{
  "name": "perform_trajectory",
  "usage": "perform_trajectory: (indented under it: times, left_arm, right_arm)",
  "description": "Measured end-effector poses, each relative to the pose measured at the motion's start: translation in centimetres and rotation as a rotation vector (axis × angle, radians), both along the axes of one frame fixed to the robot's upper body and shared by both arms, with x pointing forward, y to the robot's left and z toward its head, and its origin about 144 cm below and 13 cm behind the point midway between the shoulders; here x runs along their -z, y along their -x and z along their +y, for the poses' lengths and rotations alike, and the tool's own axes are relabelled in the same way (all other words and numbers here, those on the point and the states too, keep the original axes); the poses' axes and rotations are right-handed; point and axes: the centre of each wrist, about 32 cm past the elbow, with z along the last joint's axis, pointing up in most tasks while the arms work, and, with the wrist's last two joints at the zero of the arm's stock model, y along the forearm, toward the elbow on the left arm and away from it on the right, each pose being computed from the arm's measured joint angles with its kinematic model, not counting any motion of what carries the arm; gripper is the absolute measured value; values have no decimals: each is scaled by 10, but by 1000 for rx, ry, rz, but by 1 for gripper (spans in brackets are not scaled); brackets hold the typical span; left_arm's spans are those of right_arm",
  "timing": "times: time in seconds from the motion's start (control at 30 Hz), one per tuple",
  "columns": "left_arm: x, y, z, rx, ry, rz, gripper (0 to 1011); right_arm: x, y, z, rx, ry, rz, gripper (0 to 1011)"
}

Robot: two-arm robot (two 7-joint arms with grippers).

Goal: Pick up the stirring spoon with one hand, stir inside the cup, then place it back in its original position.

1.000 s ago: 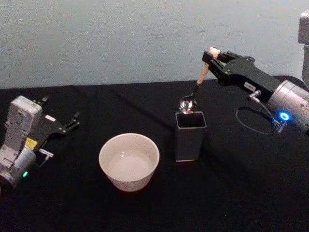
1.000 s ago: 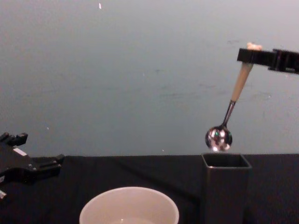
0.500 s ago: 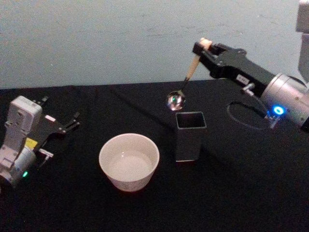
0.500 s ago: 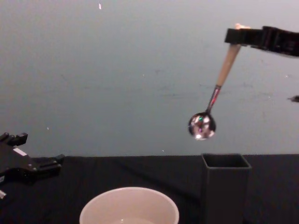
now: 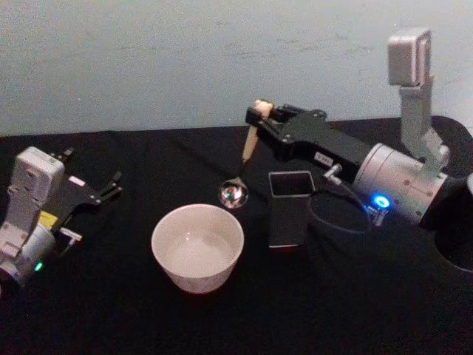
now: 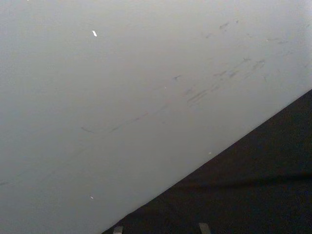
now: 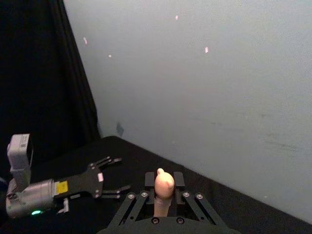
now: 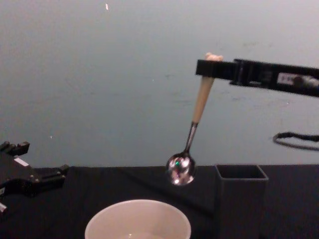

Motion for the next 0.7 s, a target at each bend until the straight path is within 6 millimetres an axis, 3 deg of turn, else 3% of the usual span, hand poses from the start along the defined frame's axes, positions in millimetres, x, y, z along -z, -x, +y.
perform_trajectory:
  times: [0.7]
  left_arm:
    - [0, 0, 0, 0, 0, 0, 1001]
  right_arm:
    - [22, 7, 26, -66, 59, 23, 221]
